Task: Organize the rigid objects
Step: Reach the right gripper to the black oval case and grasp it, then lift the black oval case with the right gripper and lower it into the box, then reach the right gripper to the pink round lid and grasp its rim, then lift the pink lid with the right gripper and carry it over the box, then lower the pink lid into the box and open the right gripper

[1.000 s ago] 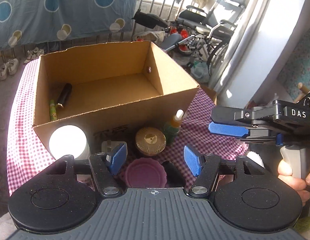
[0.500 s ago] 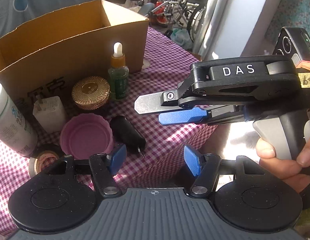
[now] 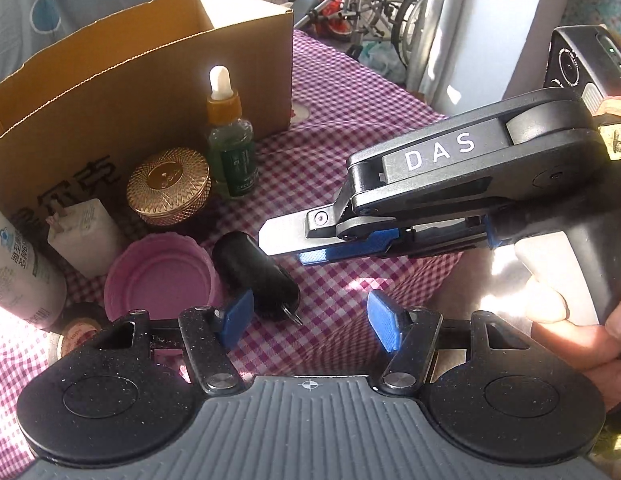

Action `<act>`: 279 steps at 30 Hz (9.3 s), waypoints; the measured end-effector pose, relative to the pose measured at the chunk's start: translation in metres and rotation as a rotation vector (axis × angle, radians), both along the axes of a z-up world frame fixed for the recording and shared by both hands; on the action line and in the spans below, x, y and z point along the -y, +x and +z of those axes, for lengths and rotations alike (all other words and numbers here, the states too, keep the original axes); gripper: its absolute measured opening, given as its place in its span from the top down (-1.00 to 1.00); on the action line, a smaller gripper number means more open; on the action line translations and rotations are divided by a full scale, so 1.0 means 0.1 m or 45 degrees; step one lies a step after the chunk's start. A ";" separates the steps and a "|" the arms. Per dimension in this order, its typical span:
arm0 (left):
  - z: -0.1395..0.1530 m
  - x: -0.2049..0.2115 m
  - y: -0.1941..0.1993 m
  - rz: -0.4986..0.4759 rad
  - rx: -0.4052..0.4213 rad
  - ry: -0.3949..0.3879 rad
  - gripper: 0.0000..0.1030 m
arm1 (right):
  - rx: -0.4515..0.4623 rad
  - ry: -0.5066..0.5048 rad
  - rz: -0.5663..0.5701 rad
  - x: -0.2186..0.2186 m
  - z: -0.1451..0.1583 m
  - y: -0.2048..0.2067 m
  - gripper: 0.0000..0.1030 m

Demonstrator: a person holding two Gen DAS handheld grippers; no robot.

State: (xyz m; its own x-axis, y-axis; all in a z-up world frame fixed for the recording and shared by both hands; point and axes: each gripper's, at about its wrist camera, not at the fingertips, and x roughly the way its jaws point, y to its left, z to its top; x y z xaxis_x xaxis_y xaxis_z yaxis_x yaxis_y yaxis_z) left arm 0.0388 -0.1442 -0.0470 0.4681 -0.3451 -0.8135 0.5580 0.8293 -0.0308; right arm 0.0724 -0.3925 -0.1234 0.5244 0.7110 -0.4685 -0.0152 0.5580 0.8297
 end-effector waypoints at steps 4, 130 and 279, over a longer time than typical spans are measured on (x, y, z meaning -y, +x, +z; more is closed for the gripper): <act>0.00 -0.01 0.04 0.022 -0.015 0.009 -0.22 | -0.013 -0.006 0.011 -0.03 -0.04 0.10 0.49; 1.46 -1.82 0.77 0.430 0.229 -0.330 -0.23 | 0.043 -0.131 0.360 -1.35 1.22 1.90 0.36; 0.47 -1.14 2.16 0.266 -0.528 0.064 -0.54 | -0.208 -0.543 0.571 -1.60 0.71 2.42 0.58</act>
